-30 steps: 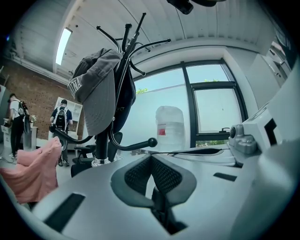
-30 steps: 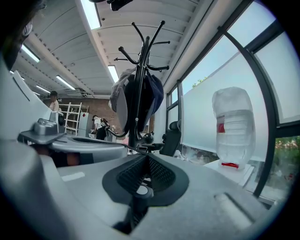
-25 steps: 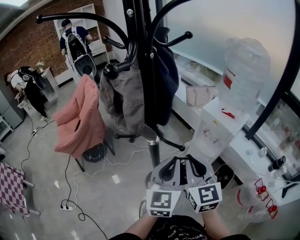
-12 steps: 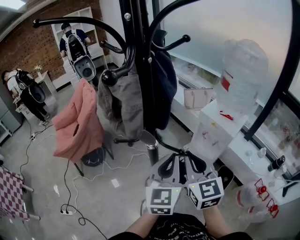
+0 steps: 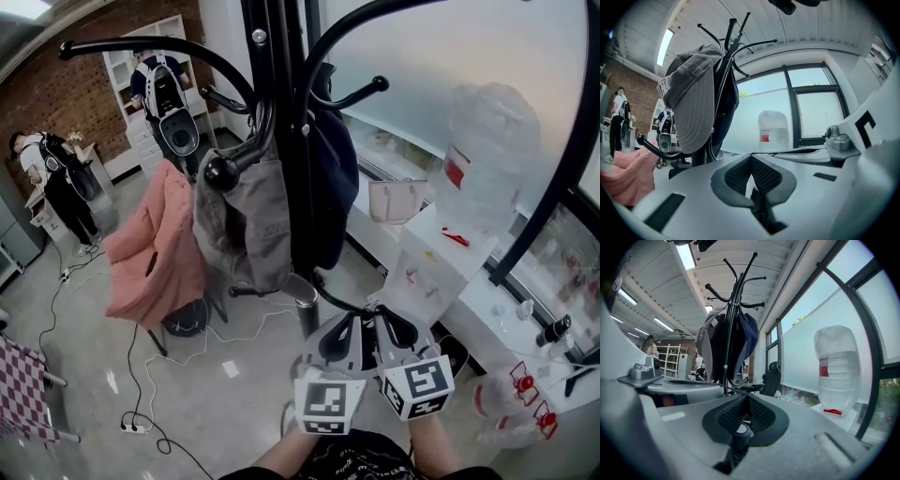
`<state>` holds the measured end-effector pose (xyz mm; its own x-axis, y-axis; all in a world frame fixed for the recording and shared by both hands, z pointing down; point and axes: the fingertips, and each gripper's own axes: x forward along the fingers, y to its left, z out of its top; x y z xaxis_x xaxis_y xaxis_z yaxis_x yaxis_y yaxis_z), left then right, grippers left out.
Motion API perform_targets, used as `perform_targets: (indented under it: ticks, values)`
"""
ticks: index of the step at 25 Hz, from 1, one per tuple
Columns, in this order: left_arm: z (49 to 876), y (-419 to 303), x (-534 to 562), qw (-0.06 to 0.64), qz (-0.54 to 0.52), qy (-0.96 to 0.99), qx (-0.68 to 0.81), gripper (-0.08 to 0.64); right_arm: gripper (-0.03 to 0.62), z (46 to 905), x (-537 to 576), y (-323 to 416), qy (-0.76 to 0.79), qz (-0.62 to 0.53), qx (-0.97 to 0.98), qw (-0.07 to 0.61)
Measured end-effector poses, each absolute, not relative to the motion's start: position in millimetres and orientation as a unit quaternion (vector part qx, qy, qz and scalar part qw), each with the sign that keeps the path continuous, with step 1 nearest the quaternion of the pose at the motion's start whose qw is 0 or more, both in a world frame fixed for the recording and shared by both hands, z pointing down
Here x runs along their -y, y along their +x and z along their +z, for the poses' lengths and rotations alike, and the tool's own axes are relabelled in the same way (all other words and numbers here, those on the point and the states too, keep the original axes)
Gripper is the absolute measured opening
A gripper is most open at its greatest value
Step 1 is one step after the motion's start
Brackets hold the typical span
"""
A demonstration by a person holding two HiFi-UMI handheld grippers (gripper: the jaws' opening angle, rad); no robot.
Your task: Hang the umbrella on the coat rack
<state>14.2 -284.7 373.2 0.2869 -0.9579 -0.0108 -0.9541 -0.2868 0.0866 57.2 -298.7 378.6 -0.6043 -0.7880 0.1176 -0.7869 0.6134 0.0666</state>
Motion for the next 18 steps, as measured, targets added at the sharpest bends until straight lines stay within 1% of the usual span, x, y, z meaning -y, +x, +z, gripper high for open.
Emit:
perform_targets:
  ticks: [11, 18]
  values:
    - [378.4, 8.1, 293.5, 0.044, -0.035, 0.790, 0.611, 0.009, 0.003, 383.0, 314.3, 54.3, 0.419, 0.008, 0.905, 0.073]
    - [376.9, 7.6, 292.6, 0.034, -0.028, 0.786, 0.617, 0.009, 0.003, 388.8, 323.4, 50.4, 0.401, 0.005, 0.913, 0.074]
